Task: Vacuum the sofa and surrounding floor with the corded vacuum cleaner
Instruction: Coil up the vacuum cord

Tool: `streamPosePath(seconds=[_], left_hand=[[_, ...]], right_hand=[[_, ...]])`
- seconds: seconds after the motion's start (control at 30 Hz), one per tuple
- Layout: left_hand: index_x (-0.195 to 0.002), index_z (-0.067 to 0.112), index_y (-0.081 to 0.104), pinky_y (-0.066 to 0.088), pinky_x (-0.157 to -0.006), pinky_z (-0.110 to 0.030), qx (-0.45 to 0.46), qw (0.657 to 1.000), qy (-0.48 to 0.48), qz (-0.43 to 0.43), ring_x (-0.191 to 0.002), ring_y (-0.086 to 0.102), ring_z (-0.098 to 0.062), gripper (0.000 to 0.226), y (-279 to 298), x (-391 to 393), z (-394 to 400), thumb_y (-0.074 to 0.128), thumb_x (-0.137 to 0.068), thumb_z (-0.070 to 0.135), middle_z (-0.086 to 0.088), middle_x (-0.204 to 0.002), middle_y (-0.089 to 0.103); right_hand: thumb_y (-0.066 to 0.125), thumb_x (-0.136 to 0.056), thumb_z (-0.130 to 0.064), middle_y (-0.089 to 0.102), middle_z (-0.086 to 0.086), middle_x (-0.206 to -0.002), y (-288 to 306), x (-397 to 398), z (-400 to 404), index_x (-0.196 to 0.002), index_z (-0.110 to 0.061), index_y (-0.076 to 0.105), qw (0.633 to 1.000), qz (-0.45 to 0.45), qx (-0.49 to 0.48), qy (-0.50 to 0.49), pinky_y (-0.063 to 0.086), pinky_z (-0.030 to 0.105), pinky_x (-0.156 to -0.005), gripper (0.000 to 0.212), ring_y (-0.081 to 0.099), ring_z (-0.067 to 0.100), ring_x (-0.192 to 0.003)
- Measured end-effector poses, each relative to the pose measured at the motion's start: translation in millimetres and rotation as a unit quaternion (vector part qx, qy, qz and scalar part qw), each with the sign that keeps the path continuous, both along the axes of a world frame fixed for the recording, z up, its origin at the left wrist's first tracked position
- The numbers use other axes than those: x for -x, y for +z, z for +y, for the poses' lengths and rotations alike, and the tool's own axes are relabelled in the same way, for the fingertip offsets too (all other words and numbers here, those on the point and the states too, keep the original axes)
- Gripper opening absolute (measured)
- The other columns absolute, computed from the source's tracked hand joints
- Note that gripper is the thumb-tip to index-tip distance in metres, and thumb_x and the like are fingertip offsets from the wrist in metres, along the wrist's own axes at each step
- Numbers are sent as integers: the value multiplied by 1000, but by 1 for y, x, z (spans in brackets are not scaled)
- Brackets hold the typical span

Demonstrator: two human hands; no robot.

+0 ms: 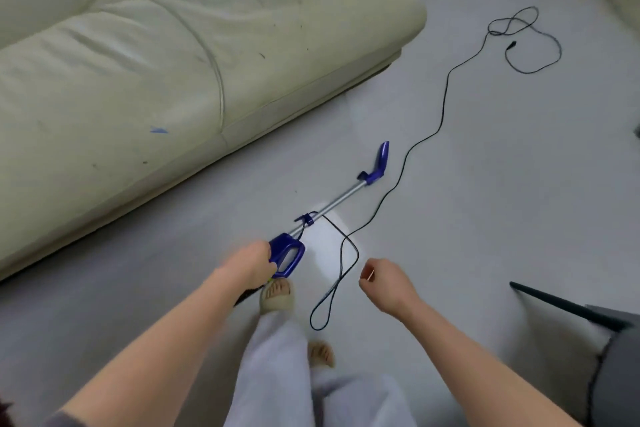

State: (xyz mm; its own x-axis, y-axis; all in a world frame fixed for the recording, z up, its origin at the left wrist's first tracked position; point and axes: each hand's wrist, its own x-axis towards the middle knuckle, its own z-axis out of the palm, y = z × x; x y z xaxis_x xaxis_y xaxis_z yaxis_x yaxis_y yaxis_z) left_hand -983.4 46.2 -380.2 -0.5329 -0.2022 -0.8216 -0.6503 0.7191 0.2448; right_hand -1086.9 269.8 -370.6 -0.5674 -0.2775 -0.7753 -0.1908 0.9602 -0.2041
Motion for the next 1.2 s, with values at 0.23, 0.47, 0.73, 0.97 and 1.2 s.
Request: streamPosePath(seconds=[0.23,0.47,0.73,0.97,1.2], left_hand=[[-99,11,57,42,-69,-32,-4,999,-6,43,-90,57,-29,13,-160,75,19,47,-92,17,-5,-97,57],[-116,11,50,46,-81,-36,-14,997,-39,59,-110,50,-25,23,-362,111,77,41,-95,13,-6,-122,49],[-139,12,40,38,-102,-30,-16,992,-75,100,-128,37,-19,42,-515,138,137,44,-97,9,-4,-142,38],[-140,4,45,24,-115,-36,14,955,-195,225,-138,36,-31,54,-558,163,161,56,-87,-1,-14,-143,46],[-101,15,56,40,-80,-33,-28,947,-316,55,-98,54,-24,21,-551,205,181,52,-95,35,-5,-108,56]], right_hand=[[47,-86,-15,65,1,-103,-157,69,11,-107,-16,58,998,-5,-59,36,46,28,-73,24,60,23,-95],[48,-88,-4,49,7,-126,-370,121,20,-128,-12,44,948,31,-48,313,40,33,-90,41,45,26,-117],[43,-96,-8,14,20,-155,-522,154,54,-151,-11,18,801,86,13,592,9,41,-119,60,10,34,-145],[50,-91,-6,57,17,-118,-572,161,92,-145,-2,32,863,77,106,487,42,42,-97,57,57,35,-103],[40,-98,-29,60,5,-96,-553,194,137,-105,-12,49,929,10,63,363,38,31,-63,20,59,26,-87]])
